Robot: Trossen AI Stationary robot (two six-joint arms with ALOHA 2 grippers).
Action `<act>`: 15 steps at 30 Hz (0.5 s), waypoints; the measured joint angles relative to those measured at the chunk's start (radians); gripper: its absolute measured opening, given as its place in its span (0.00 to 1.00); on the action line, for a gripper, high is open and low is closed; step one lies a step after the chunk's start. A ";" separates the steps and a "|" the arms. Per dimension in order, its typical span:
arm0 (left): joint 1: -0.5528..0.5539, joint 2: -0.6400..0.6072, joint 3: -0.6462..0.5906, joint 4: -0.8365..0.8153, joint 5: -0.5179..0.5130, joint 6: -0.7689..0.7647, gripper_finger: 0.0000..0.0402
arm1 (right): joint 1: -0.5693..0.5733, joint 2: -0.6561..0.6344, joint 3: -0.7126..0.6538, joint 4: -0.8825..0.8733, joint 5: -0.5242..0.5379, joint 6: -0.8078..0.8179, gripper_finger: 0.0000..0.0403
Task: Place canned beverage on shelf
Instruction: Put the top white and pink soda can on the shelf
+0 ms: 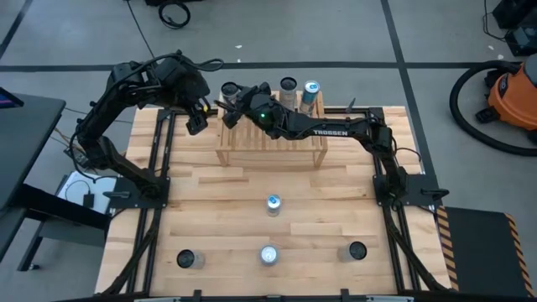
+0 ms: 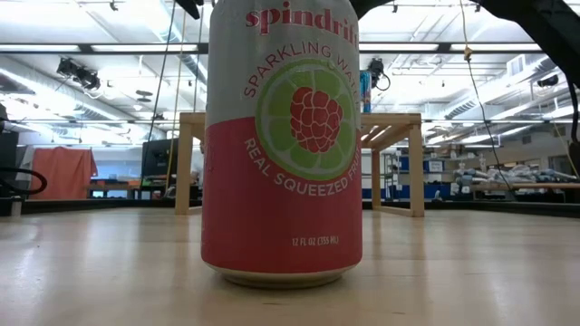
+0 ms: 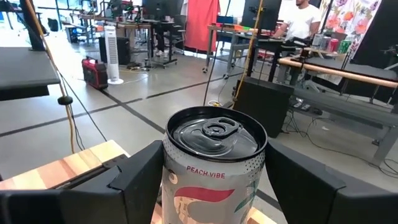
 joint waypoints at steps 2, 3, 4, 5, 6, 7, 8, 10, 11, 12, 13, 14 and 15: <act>0.000 0.000 0.000 0.000 0.000 0.000 0.79 | 0.001 0.000 0.000 0.000 0.001 0.000 0.68; 0.000 0.000 0.000 0.000 0.000 0.000 0.79 | 0.001 0.000 0.000 0.000 0.001 0.001 0.68; 0.000 0.000 0.000 0.000 0.000 0.000 0.79 | 0.001 0.000 0.000 0.000 0.000 0.001 0.68; 0.000 0.000 0.000 0.000 0.000 0.000 0.79 | 0.002 0.000 0.000 0.000 0.001 0.001 0.68; 0.000 0.000 0.000 0.000 0.000 0.000 0.79 | 0.003 0.000 0.000 0.000 0.001 0.001 0.68; 0.000 0.000 0.000 0.000 0.000 0.000 0.79 | 0.004 0.000 0.000 0.000 0.001 0.000 0.68; 0.000 0.000 0.000 0.000 0.000 0.000 0.79 | 0.004 0.000 0.000 0.000 0.001 -0.001 0.68; 0.000 0.000 0.000 0.000 0.000 0.000 0.79 | 0.005 0.000 0.000 0.000 0.001 -0.002 0.69; 0.000 0.000 0.000 0.000 0.000 0.000 0.79 | 0.005 0.000 0.000 0.000 -0.001 -0.002 0.70; 0.000 0.000 0.000 0.000 0.000 0.000 0.79 | 0.005 0.000 0.000 0.000 -0.005 -0.002 0.71; 0.000 0.000 0.000 0.000 0.000 0.000 0.79 | 0.005 0.000 0.000 0.000 -0.009 -0.002 0.72; 0.000 0.000 0.000 0.000 0.000 0.000 0.79 | 0.005 0.000 -0.001 -0.003 -0.015 -0.002 0.74; 0.000 0.000 0.000 0.000 0.000 0.000 0.79 | 0.005 0.000 -0.001 -0.004 -0.025 -0.002 0.75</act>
